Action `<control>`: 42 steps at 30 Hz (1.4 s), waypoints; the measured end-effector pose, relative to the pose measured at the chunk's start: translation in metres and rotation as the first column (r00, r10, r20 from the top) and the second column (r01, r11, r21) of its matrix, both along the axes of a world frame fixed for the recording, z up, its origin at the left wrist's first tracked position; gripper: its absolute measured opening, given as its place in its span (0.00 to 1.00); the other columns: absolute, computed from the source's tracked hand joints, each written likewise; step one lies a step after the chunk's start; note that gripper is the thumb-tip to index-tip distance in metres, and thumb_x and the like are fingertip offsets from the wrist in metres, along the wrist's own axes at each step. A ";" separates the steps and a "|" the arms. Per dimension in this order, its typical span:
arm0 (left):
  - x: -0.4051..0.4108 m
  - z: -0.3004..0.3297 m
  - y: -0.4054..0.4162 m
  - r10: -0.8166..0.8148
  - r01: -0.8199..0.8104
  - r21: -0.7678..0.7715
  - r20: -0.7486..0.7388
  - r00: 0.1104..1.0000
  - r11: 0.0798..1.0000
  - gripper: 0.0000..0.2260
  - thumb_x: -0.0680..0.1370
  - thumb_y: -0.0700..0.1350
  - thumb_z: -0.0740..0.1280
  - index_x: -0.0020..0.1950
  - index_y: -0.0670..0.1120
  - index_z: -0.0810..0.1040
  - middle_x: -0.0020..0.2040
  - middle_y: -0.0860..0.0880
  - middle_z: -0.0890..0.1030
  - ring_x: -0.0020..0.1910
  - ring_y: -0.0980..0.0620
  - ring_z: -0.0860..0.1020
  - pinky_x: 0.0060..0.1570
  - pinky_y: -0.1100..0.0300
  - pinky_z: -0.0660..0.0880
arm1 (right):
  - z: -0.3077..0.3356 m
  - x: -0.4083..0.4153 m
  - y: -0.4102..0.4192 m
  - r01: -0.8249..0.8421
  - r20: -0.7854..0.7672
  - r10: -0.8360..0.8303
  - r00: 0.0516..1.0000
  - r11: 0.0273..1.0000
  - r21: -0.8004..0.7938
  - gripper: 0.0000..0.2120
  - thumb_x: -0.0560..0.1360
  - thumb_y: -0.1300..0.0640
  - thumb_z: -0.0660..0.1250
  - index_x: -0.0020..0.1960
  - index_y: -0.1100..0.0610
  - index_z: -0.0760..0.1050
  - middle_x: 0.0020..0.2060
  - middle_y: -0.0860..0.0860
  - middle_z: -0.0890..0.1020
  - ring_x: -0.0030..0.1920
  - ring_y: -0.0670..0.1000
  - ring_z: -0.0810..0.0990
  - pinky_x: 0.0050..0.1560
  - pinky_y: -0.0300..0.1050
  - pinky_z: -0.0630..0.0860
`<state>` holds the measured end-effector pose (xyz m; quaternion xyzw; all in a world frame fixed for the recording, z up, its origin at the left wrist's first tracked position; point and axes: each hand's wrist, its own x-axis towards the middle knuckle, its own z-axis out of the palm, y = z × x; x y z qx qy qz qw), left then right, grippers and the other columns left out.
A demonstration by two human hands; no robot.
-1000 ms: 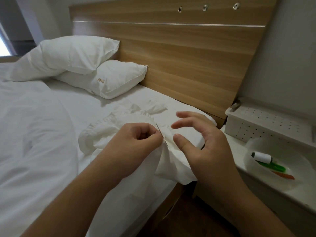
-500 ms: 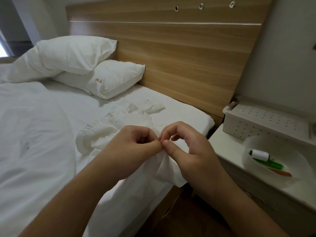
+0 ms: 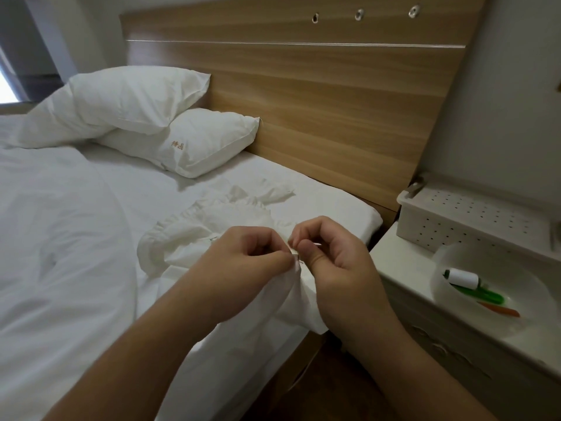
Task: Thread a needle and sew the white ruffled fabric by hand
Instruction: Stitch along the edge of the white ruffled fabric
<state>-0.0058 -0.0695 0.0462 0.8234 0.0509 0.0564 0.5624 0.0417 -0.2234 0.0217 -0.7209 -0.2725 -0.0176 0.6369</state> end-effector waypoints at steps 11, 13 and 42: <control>0.002 -0.006 0.010 0.062 -0.032 0.303 -0.093 0.994 0.953 0.08 0.83 0.47 0.68 0.44 0.51 0.84 0.43 0.51 0.84 0.45 0.50 0.82 0.43 0.61 0.77 | 0.024 0.002 -0.006 0.185 -0.425 0.018 0.905 0.883 0.432 0.10 0.86 0.61 0.57 0.52 0.60 0.76 0.32 0.53 0.80 0.36 0.55 0.81 0.49 0.55 0.83; 0.002 -0.005 0.013 0.060 -0.026 0.285 -0.109 0.992 0.958 0.08 0.83 0.47 0.68 0.45 0.51 0.84 0.43 0.51 0.85 0.46 0.48 0.83 0.43 0.59 0.77 | 0.027 0.009 -0.012 0.182 -0.435 0.039 0.900 0.872 0.454 0.08 0.86 0.60 0.57 0.52 0.59 0.74 0.30 0.52 0.73 0.31 0.53 0.73 0.34 0.49 0.77; -0.007 0.006 0.012 -0.075 0.074 0.099 0.008 0.997 0.992 0.07 0.81 0.48 0.73 0.45 0.53 0.89 0.44 0.50 0.88 0.50 0.43 0.86 0.61 0.36 0.80 | 0.015 0.041 -0.045 0.207 -0.393 -0.192 0.899 0.978 -0.005 0.15 0.75 0.69 0.64 0.55 0.54 0.80 0.24 0.46 0.70 0.29 0.48 0.67 0.28 0.42 0.66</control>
